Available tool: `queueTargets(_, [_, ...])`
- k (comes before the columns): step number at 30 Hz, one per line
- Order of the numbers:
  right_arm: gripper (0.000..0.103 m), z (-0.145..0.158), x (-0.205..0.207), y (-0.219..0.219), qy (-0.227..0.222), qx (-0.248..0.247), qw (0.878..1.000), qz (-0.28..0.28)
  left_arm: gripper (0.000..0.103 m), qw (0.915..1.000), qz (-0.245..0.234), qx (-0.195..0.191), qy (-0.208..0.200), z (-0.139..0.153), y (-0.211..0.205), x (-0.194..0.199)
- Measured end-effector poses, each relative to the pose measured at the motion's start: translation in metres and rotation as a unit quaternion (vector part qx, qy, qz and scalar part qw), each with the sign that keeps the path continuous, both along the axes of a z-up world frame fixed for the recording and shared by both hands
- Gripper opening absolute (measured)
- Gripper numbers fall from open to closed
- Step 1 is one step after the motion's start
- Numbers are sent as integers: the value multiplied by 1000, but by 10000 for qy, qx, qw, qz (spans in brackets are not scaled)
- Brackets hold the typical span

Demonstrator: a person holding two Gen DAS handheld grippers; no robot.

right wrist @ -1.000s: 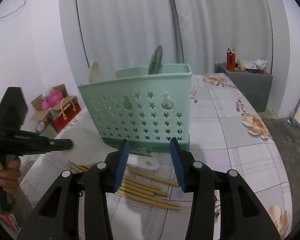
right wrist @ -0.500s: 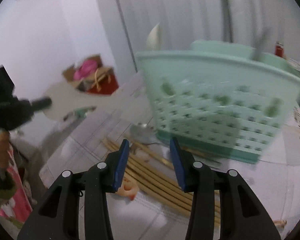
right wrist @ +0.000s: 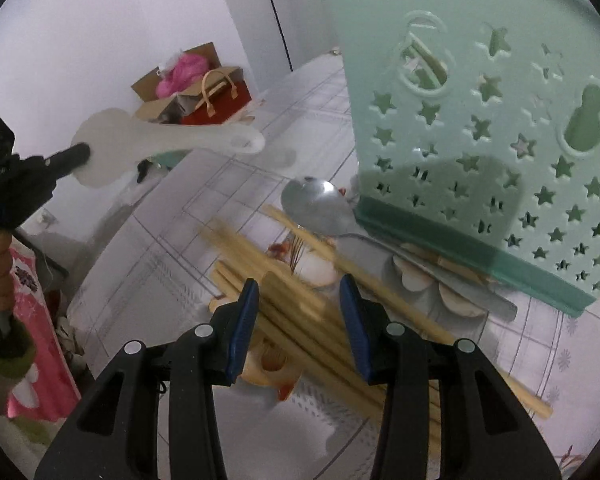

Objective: Organize utensils

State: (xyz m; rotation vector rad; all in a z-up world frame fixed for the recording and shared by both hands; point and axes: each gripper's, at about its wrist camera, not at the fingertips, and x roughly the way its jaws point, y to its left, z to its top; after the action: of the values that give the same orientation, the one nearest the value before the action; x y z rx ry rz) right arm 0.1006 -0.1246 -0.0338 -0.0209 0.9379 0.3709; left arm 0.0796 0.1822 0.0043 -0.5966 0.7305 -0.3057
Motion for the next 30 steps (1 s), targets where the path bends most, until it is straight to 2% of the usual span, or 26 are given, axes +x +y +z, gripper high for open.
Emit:
queueTargets(7, [41, 16, 17, 6, -290, -224, 9993, -93, 0, 10000, 63, -49, 5, -6, 7, 2])
queueTargets(11, [41, 2, 31, 4, 51, -169, 9997, -174, 0, 9999, 94, -94, 30, -10, 11, 2])
queueTargets(14, [42, 1, 21, 11, 136, -140, 9998, 39, 0, 9999, 113, -106, 18, -11, 13, 2])
queueTargets(18, [42, 1, 12, 29, 180, -434, 9982, 386, 0, 9999, 94, -109, 28, -12, 14, 5])
queueTargets(23, [41, 24, 17, 35, -546, -824, 9949, 221, 0, 9999, 117, -82, -24, -12, 14, 3])
queueTargets(25, [39, 28, 21, 44, -830, -1162, 9895, 235, 0, 9999, 134, -95, -17, -13, 15, 2])
queueTargets(30, [33, 21, 25, 58, -1052, -1937, 9740, 523, 0, 9998, 164, -120, 20, -15, 17, 3])
